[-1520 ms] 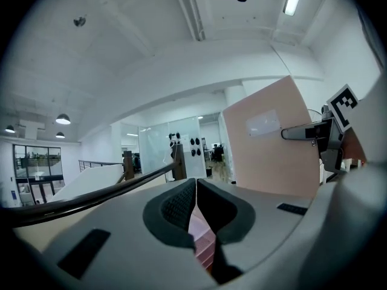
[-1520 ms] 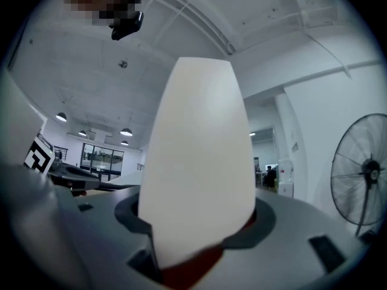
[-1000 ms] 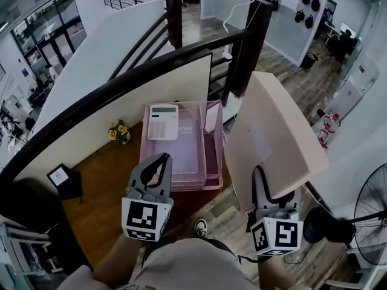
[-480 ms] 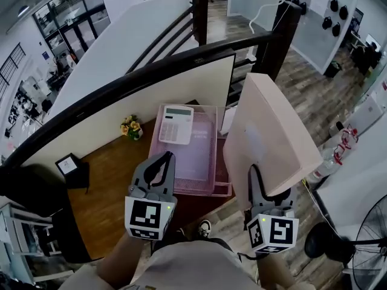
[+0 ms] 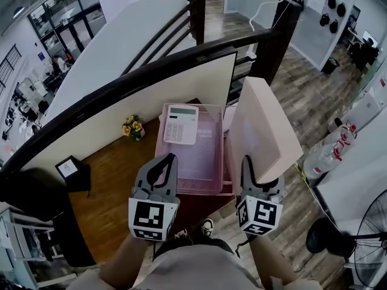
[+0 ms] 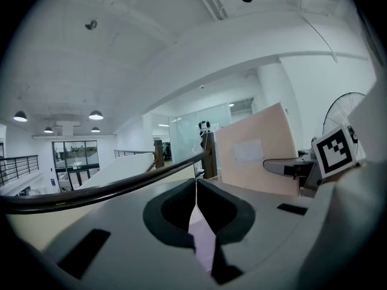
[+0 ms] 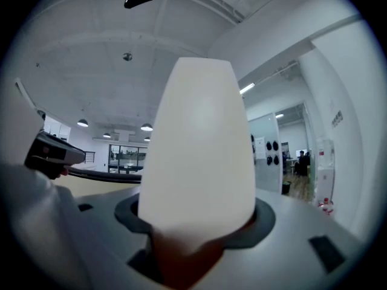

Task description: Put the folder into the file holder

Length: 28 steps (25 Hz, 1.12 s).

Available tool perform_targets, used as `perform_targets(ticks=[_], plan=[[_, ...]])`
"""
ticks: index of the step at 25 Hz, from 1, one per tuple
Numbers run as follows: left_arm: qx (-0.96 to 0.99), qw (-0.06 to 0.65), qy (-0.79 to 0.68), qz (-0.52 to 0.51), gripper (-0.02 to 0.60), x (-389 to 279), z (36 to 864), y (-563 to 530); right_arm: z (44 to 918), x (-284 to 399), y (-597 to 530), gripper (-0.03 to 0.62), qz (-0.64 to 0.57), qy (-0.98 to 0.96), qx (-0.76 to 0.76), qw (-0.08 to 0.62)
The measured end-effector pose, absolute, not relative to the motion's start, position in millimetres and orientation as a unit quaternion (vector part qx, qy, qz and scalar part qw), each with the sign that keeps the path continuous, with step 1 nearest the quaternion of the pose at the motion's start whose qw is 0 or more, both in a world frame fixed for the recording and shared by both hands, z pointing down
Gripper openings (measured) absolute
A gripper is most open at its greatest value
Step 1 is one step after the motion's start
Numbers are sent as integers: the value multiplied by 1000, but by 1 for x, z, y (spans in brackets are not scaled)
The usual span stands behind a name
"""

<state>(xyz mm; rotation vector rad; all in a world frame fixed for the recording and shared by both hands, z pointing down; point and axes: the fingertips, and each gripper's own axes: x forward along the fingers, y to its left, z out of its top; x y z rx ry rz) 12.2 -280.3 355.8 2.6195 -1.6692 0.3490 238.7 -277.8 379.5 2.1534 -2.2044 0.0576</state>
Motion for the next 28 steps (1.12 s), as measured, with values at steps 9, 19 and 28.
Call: perform_targets(ticks=[9,19,28], plan=[[840,25,-528,124,11,-3,375,-286,407,223,-309,295,-8,-706,708,9],[838,50,-526,138,11,-12,399,-293,456,222,-346,293,-5,-714,700,12],[835,65,-524,153,11,-15,417,-293,484,226,-349,304,-3,-722,692,-17]])
